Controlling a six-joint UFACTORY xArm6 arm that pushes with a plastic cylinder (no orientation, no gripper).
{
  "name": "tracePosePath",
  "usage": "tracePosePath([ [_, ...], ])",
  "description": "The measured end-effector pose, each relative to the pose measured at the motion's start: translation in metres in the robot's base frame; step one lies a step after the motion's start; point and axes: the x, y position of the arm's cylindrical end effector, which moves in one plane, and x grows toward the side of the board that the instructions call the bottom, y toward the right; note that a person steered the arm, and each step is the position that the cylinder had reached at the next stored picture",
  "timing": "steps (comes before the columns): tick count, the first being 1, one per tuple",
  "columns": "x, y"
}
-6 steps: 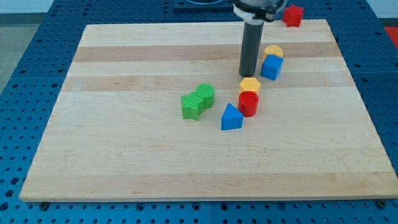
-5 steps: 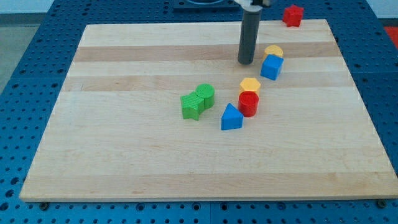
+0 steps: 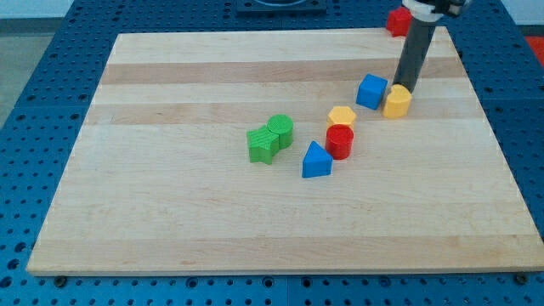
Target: Separate the yellow heart from the blue cube
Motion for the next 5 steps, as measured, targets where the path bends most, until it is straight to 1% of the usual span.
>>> tracePosePath([
  [3, 0.068, -0.051],
  [4, 0.086, -0.055],
  [5, 0.09, -0.055],
])
